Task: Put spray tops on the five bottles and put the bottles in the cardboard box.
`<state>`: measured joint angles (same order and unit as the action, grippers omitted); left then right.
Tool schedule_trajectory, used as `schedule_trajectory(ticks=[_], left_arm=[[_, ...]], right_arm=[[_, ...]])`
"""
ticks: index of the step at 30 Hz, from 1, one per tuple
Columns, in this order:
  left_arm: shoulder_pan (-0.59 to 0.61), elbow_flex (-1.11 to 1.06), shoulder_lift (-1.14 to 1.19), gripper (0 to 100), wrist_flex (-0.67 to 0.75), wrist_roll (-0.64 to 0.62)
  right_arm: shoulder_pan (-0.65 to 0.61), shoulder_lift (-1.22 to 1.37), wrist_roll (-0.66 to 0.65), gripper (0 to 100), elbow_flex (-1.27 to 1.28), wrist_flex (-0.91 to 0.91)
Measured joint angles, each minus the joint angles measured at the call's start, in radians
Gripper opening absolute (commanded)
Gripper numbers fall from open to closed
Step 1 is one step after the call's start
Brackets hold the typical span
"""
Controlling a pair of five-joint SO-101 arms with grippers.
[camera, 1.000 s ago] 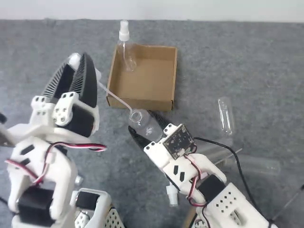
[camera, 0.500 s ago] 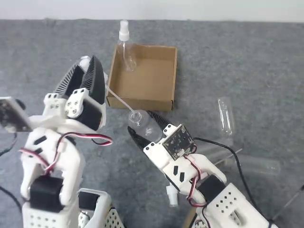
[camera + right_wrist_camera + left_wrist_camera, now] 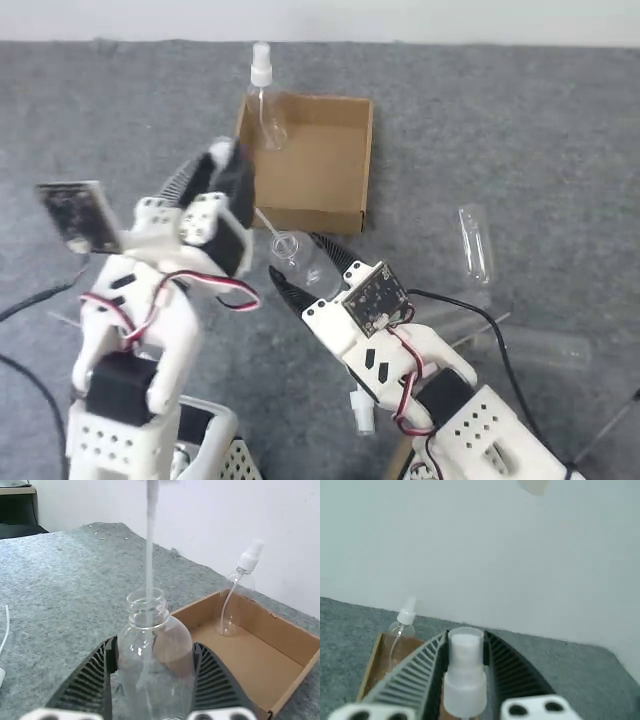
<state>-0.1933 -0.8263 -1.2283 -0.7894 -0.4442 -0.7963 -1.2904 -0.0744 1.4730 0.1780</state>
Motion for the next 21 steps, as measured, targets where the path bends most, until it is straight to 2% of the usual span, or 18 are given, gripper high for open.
schedule_trajectory(ticks=[4, 15, 21], left_arm=[[-0.049, -0.029, 0.0, 1, 0.0, 0.032], [-0.058, -0.035, 0.0, 1, 0.0, 0.032], [-0.08, -0.077, 0.0, 1, -0.015, 0.081]], right_arm=[[0.0, 0.0, 0.0, 0.9, 0.0, 0.0], [0.0, 0.0, 0.0, 0.7, 0.0, 0.0], [0.0, 0.0, 0.0, 0.7, 0.0, 0.0]])
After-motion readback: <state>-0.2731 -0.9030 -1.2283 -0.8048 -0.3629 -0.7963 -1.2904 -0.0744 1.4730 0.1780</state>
